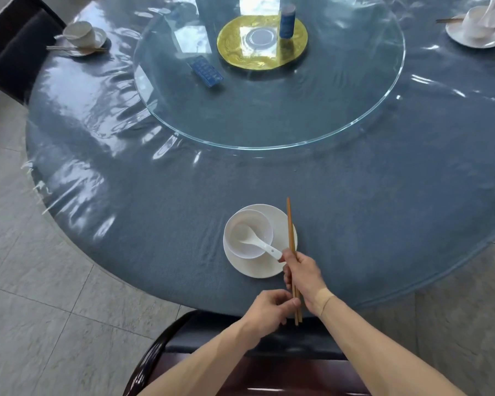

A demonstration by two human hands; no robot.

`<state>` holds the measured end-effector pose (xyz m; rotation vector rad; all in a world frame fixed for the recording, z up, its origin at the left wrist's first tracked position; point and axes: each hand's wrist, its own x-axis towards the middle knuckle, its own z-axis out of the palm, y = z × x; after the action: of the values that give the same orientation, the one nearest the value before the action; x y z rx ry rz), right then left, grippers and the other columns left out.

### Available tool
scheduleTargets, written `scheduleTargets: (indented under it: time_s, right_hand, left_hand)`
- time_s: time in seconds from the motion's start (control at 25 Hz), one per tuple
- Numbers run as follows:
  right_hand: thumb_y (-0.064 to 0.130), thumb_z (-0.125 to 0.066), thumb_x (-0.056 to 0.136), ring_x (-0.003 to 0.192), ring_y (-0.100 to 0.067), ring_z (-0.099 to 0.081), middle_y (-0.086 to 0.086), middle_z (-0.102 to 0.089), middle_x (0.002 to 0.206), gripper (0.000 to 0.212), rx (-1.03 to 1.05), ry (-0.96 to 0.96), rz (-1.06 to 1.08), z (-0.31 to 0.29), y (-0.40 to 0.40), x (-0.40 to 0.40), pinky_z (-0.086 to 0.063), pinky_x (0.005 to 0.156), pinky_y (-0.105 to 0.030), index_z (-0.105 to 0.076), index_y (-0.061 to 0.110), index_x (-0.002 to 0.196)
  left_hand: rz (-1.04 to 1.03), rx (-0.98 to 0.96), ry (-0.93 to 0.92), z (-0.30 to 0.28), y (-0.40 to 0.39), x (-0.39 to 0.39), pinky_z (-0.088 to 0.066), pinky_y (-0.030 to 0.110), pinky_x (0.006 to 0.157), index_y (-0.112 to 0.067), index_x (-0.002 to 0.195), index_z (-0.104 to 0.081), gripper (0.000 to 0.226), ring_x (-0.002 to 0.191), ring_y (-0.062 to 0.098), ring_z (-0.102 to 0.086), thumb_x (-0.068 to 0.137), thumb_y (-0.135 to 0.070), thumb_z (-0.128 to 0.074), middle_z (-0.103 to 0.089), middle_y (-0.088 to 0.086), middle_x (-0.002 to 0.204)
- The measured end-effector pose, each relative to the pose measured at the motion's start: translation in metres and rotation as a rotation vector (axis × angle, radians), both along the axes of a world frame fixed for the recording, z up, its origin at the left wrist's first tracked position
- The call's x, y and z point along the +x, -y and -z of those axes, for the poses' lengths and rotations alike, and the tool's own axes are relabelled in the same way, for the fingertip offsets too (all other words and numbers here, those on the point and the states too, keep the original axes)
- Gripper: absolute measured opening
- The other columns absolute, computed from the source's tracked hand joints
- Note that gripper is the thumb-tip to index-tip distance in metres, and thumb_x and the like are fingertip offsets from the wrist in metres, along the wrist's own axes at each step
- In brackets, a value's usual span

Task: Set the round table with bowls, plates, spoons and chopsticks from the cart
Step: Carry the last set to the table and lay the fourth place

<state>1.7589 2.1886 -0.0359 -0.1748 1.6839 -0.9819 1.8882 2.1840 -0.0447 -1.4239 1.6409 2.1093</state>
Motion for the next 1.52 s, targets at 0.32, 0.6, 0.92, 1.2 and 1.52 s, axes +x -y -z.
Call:
scheduleTargets:
  time_s: [0.32, 0.6, 0.92, 1.2, 1.52]
  right_hand:
    - [0.032, -0.059, 0.094, 0.08, -0.009, -0.066, 0.008, -0.074, 0.084, 0.015, 0.067, -0.207, -0.328, 0.017, -0.042, -0.001, -0.054, 0.08, -0.034, -0.073, 0.027, 0.094]
    - [0.029, -0.066, 0.09, 0.062, -0.014, -0.061, -0.007, -0.073, 0.075, 0.01, 0.09, -0.246, -0.274, 0.016, -0.037, -0.003, -0.055, 0.059, -0.033, -0.074, 0.024, 0.091]
    - [0.027, -0.077, 0.081, 0.055, -0.007, -0.061, -0.001, -0.074, 0.074, 0.007, 0.06, -0.232, -0.199, 0.022, -0.035, 0.0, -0.049, 0.052, -0.024, -0.072, 0.025, 0.086]
    - [0.024, -0.079, 0.079, 0.053, -0.006, -0.06, -0.003, -0.073, 0.068, 0.008, 0.056, -0.235, -0.14, 0.026, -0.031, 0.001, -0.047, 0.048, -0.022, -0.073, 0.02, 0.082]
    - [0.026, -0.08, 0.078, 0.052, -0.006, -0.059, -0.006, -0.073, 0.067, 0.009, 0.055, -0.233, -0.122, 0.027, -0.031, 0.001, -0.048, 0.048, -0.022, -0.073, 0.02, 0.079]
  left_hand:
    - [-0.055, -0.054, 0.054, 0.014, 0.014, 0.011, -0.038, 0.01, 0.046, -0.029, 0.079, -0.07, 0.019, 0.045, -0.005, -0.049, 0.096, -0.028, -0.062, -0.058, -0.02, 0.05]
    - [-0.115, -0.076, 0.116, 0.016, 0.025, 0.007, -0.041, 0.017, 0.043, -0.025, 0.085, -0.073, 0.008, 0.045, 0.003, -0.052, 0.088, -0.032, -0.072, -0.067, -0.012, 0.059]
    - [-0.151, -0.158, 0.117, 0.02, 0.022, 0.01, -0.045, 0.02, 0.051, -0.026, 0.085, -0.076, 0.009, 0.048, 0.004, -0.056, 0.089, -0.03, -0.069, -0.07, -0.01, 0.062]
    - [-0.073, -0.256, 0.102, 0.025, 0.025, 0.01, -0.037, 0.011, 0.05, -0.033, 0.084, -0.077, 0.016, 0.046, -0.006, -0.051, 0.092, -0.031, -0.064, -0.06, -0.022, 0.049]
    - [-0.037, -0.247, 0.094, 0.023, 0.03, 0.01, -0.036, 0.012, 0.048, -0.03, 0.087, -0.078, 0.018, 0.043, -0.002, -0.046, 0.094, -0.034, -0.062, -0.056, -0.018, 0.046]
